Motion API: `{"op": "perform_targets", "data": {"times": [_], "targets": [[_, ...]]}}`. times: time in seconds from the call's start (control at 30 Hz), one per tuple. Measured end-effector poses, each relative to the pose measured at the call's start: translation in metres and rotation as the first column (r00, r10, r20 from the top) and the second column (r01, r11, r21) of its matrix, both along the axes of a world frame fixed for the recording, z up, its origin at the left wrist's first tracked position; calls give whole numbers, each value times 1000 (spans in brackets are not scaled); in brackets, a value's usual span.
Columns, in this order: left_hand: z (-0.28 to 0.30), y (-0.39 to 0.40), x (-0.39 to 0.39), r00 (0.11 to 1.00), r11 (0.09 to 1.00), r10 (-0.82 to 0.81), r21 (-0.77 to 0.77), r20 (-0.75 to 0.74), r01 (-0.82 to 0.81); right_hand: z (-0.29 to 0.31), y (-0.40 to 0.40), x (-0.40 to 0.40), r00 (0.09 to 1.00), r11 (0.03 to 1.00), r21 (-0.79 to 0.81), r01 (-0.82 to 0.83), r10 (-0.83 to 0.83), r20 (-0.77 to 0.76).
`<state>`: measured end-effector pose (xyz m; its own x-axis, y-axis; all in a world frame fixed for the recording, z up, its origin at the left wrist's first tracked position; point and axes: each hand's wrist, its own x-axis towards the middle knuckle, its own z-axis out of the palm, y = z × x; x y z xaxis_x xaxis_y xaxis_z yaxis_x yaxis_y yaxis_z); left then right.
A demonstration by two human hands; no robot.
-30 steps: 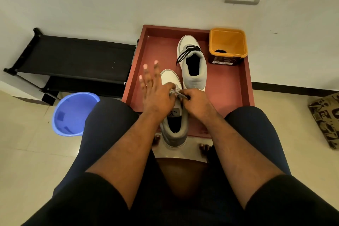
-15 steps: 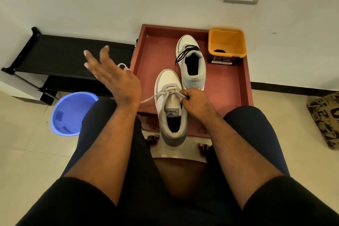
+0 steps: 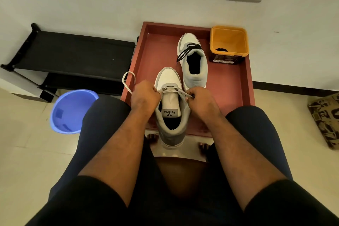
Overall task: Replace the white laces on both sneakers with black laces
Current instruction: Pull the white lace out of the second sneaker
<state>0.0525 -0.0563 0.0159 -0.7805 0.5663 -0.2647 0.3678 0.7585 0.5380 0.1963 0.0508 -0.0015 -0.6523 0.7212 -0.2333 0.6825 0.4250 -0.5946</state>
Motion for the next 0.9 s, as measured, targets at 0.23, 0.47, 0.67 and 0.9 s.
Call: {"op": "perform_targets", "data": {"times": [0.23, 0.47, 0.67, 0.9], "targets": [[-10, 2, -1, 987, 990, -95, 116, 131, 80, 1, -5, -3, 990, 996, 1, -87, 87, -114], [-8, 9, 5, 992, 973, -124, 198, 1, 121, 0, -9, -8, 983, 997, 46, -69, 76, -170], [-15, 13, 3, 992, 979, -117, 176, 52, 106, 0, -7, -9, 982, 994, 50, -97, 104, -158], [-18, 14, 7, 966, 964, -224, 178, 131, 199, -8, 1, -9, 972, 999, -33, 2, -9, -234]]}}
